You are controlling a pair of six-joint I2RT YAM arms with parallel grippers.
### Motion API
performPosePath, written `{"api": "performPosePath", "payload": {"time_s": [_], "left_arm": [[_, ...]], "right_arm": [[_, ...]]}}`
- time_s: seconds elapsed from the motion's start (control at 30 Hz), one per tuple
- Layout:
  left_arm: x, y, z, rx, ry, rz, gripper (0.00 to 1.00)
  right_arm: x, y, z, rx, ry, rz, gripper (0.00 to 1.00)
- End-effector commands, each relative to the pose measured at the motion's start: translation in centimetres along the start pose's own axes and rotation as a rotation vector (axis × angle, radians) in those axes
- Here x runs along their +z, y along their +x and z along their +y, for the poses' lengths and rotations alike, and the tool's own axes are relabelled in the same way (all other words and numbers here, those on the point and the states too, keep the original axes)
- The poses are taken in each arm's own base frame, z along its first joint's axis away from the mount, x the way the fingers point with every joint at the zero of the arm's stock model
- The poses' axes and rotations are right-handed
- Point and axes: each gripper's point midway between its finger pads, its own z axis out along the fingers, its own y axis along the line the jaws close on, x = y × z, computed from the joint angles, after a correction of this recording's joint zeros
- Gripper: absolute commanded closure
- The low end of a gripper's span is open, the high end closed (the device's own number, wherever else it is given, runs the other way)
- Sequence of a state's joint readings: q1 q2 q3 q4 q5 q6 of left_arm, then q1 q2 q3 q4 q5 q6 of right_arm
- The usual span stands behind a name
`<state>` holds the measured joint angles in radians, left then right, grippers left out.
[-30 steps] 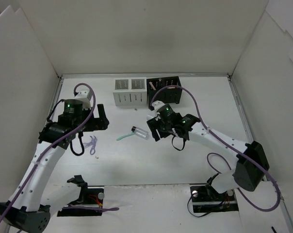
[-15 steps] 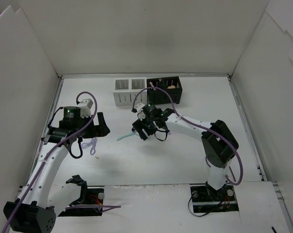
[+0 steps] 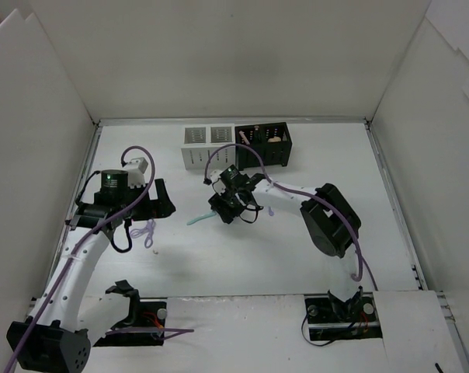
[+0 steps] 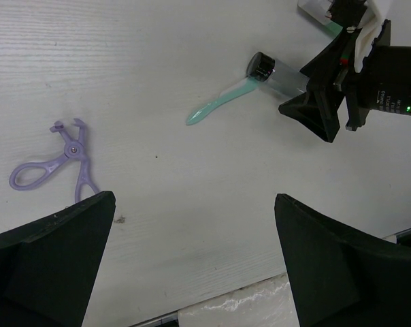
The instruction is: Organize the makeup
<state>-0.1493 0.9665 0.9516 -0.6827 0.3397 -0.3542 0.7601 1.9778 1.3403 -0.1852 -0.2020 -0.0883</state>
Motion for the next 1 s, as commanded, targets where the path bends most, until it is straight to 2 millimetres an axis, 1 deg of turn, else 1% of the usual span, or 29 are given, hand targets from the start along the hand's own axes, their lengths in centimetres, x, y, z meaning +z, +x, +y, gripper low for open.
{"api": "performPosePath", "payload": {"time_s": [0.0, 0.03, 0.07, 0.1, 0.13, 0.2, 0.23, 0.27, 0.3, 0.33, 0.37, 0.4, 0.43, 0.47, 0.5, 0.53, 0.57, 0.6, 0.63, 0.67, 0.7, 0.73, 0.77, 0.83, 0.9, 0.93, 0.97], "left_arm": [[-0.7, -2.4, -0.8, 0.031, 0.026, -0.080, 0.01], [-0.6, -2.4, -0.8, 0.029, 0.026, -0.078, 0.01], [-0.6, -2.3, -0.8, 0.029, 0.029, -0.076, 0.01], [-0.5, -2.3, -0.8, 0.029, 0.031, -0.074, 0.01], [-0.5, -2.4, -1.0, 0.030, 0.038, -0.075, 0.01], [-0.3, -2.4, -1.4, 0.021, 0.063, -0.068, 0.01], [-0.2, -2.2, -2.1, 0.018, 0.102, -0.058, 0.02], [-0.3, -2.4, -2.5, 0.017, 0.123, -0.062, 0.03], [-0.1, -2.5, -2.7, 0.002, 0.134, -0.056, 0.04], [-0.3, -2.8, -3.5, 0.001, 0.177, -0.060, 0.05], [-0.4, -2.9, -4.1, -0.003, 0.204, -0.062, 0.06], [-0.6, -3.2, -4.6, -0.021, 0.227, -0.066, 0.06], [-0.9, -3.8, -5.5, -0.016, 0.273, -0.083, 0.06], [-1.1, -4.0, -5.9, -0.021, 0.292, -0.088, 0.07], [-1.1, -4.3, -6.3, -0.028, 0.307, -0.092, 0.08], [-1.6, -4.9, -7.2, -0.031, 0.344, -0.104, 0.08], [-1.6, -5.1, -7.8, -0.032, 0.360, -0.099, 0.10], [-1.9, -5.3, -8.8, -0.021, 0.388, -0.099, 0.11], [-2.1, -5.8, -9.6, -0.020, 0.414, -0.112, 0.13], [-2.0, -5.8, -10.1, -0.021, 0.427, -0.107, 0.14], [-2.1, -6.1, -11.0, -0.013, 0.447, -0.110, 0.15], [-2.0, -6.3, -11.4, -0.021, 0.459, -0.112, 0.18], [-1.7, -6.4, -11.9, -0.025, 0.469, -0.100, 0.19], [-1.5, -6.4, -13.5, -0.025, 0.520, -0.081, 0.21], [-1.5, -6.5, -14.6, -0.028, 0.551, -0.076, 0.21], [-1.5, -6.5, -15.5, -0.017, 0.571, -0.082, 0.20], [-1.2, -6.4, -15.9, -0.026, 0.571, -0.076, 0.20]], "right_arm": [[-0.5, -2.6, 0.1, -0.026, -0.020, -0.066, 0.49], [-0.5, -2.6, -0.1, -0.024, -0.016, -0.071, 0.62], [-0.5, -2.5, -0.1, -0.024, -0.016, -0.073, 0.72], [-0.7, -2.6, -0.2, -0.023, -0.017, -0.082, 0.79], [-1.4, -3.1, -0.2, -0.026, -0.016, -0.105, 0.90], [-1.9, -3.0, -0.2, -0.029, -0.021, -0.127, 0.99], [-3.2, -3.9, -0.1, -0.036, -0.019, -0.171, 1.00], [-3.6, -3.7, -0.2, -0.035, -0.016, -0.192, 1.00], [-5.3, -4.7, -0.1, -0.043, -0.014, -0.245, 1.00], [-6.0, -5.2, -0.1, -0.048, -0.011, -0.283, 1.00], [-6.3, -4.3, 0.0, -0.045, -0.012, -0.282, 1.00], [-8.4, -5.7, 0.3, -0.057, -0.008, -0.361, 1.00], [-9.2, -6.2, 0.3, -0.061, -0.005, -0.405, 1.00], [-9.3, -5.5, 0.6, -0.060, -0.011, -0.413, 1.00], [-11.2, -6.0, 0.7, -0.060, -0.007, -0.466, 1.00], [-11.9, -6.4, 1.0, -0.066, -0.011, -0.502, 1.00], [-12.3, -6.0, 1.2, -0.068, -0.017, -0.512, 1.00], [-13.8, -6.4, 1.6, -0.078, -0.015, -0.555, 1.00], [-14.1, -6.3, 2.2, -0.089, -0.019, -0.569, 1.00], [-14.6, -6.3, 2.4, -0.094, -0.020, -0.584, 1.00], [-15.9, -6.6, 2.7, -0.095, -0.023, -0.618, 1.00], [-16.2, -6.5, 2.9, -0.096, -0.027, -0.632, 1.00], [-17.2, -6.7, 3.1, -0.099, -0.027, -0.662, 1.00], [-17.8, -6.5, 3.1, -0.098, -0.024, -0.681, 1.00], [-18.5, -6.5, 3.2, -0.099, -0.023, -0.699, 1.00], [-18.7, -6.5, 3.3, -0.099, -0.025, -0.703, 1.00], [-19.0, -6.4, 3.5, -0.102, -0.025, -0.711, 1.00]]}}
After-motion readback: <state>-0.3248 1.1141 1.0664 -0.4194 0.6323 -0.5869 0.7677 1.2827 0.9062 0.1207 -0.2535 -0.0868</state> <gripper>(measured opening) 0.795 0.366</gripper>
